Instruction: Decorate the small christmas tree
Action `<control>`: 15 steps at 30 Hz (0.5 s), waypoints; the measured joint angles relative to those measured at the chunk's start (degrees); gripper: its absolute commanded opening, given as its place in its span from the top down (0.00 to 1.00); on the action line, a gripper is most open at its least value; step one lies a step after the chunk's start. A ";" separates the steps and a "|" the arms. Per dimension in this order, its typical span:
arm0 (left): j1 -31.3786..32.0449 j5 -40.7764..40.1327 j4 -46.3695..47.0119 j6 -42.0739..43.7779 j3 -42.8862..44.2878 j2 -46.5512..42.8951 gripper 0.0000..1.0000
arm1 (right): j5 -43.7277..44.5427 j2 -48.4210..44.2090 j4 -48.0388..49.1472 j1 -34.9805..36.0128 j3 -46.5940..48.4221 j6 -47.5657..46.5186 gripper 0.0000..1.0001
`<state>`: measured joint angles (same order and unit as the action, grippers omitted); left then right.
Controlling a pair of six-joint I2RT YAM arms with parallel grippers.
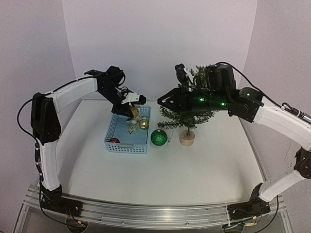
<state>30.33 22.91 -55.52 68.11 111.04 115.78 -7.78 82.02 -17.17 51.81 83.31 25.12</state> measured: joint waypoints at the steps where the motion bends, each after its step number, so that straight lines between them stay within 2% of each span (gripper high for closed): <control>1: 0.00 0.65 0.06 -0.77 1.65 -0.41 0.94 | 0.65 -0.29 -0.02 0.00 0.03 -0.05 0.48; 9: 0.73 6.73 2.04 -9.34 13.93 -0.38 0.96 | 8.31 -5.43 -0.80 -0.19 0.73 -1.13 0.46; 15: 4.13 8.02 5.81 -13.94 18.15 0.75 0.95 | 19.36 -10.79 -4.17 -0.79 1.64 -1.80 0.42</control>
<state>34.45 30.93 -49.72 54.17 129.18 116.53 11.58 71.24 -21.34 51.02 84.95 23.33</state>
